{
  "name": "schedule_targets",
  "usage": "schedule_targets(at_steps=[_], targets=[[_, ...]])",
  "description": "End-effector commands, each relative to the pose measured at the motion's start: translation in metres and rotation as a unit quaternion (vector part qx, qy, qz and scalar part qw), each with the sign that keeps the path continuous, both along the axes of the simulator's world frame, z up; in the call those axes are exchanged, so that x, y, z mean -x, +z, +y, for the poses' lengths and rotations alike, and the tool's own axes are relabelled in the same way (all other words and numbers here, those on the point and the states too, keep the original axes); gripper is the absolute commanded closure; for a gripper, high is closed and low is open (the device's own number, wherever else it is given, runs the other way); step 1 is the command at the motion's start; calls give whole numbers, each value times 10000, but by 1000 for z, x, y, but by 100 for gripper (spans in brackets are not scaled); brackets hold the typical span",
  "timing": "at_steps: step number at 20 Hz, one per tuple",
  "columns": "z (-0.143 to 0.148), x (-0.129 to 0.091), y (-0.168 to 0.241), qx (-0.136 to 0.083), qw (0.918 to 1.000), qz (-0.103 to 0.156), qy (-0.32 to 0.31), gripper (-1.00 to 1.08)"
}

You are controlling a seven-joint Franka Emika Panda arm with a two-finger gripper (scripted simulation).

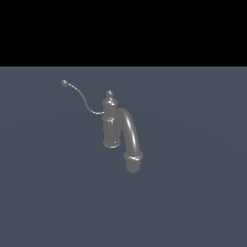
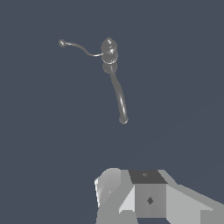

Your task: Turn on the faucet by rotating a designated handle.

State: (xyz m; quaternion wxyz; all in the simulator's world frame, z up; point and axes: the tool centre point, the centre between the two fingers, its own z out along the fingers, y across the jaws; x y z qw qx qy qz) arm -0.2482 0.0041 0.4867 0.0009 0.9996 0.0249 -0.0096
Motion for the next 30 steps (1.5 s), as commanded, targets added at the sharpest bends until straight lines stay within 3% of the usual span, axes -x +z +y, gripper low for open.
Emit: schedule_targets(at_steps=[1, 17, 30], targets=[[0, 0, 0, 0, 10000, 0, 0, 108], [-6, -3, 2, -102, 9999, 35, 3, 108], [6, -43, -11, -189, 9971, 45, -740, 108]])
